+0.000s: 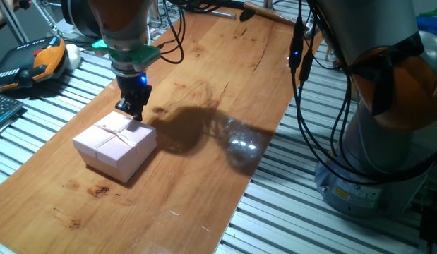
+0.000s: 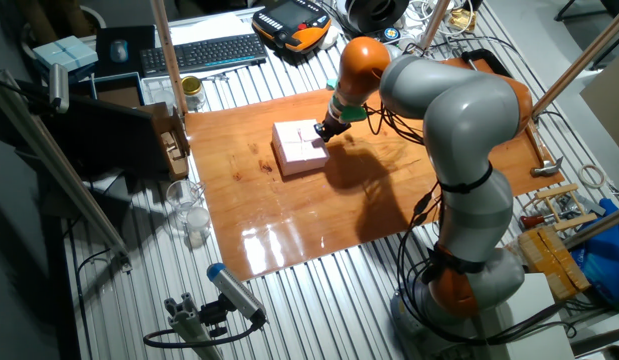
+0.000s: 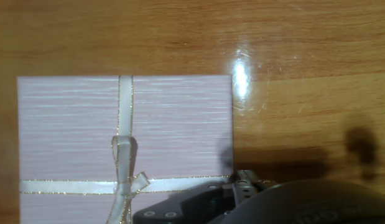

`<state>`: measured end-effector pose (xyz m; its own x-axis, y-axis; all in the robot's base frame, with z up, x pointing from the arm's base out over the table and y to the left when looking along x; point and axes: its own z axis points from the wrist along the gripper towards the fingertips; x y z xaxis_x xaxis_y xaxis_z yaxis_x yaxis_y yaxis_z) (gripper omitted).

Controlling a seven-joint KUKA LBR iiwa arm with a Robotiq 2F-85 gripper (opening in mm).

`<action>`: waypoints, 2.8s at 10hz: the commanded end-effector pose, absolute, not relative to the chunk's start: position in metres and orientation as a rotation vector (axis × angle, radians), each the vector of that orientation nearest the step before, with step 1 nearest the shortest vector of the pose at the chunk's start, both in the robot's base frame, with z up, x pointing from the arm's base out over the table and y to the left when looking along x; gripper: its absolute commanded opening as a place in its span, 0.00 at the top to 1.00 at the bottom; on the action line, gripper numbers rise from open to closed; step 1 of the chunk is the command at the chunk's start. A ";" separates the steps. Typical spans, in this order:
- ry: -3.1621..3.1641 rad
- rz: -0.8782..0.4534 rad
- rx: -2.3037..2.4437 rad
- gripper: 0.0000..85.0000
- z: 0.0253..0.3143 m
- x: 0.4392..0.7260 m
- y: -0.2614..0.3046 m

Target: Slide the outer casing onto the gift box

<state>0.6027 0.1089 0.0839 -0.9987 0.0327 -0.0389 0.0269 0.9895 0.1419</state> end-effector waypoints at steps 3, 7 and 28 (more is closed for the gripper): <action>3.093 0.220 0.049 1.00 0.084 0.602 0.111; 3.096 0.220 0.048 1.00 0.085 0.602 0.112; 3.107 0.218 0.057 1.00 0.099 0.598 0.115</action>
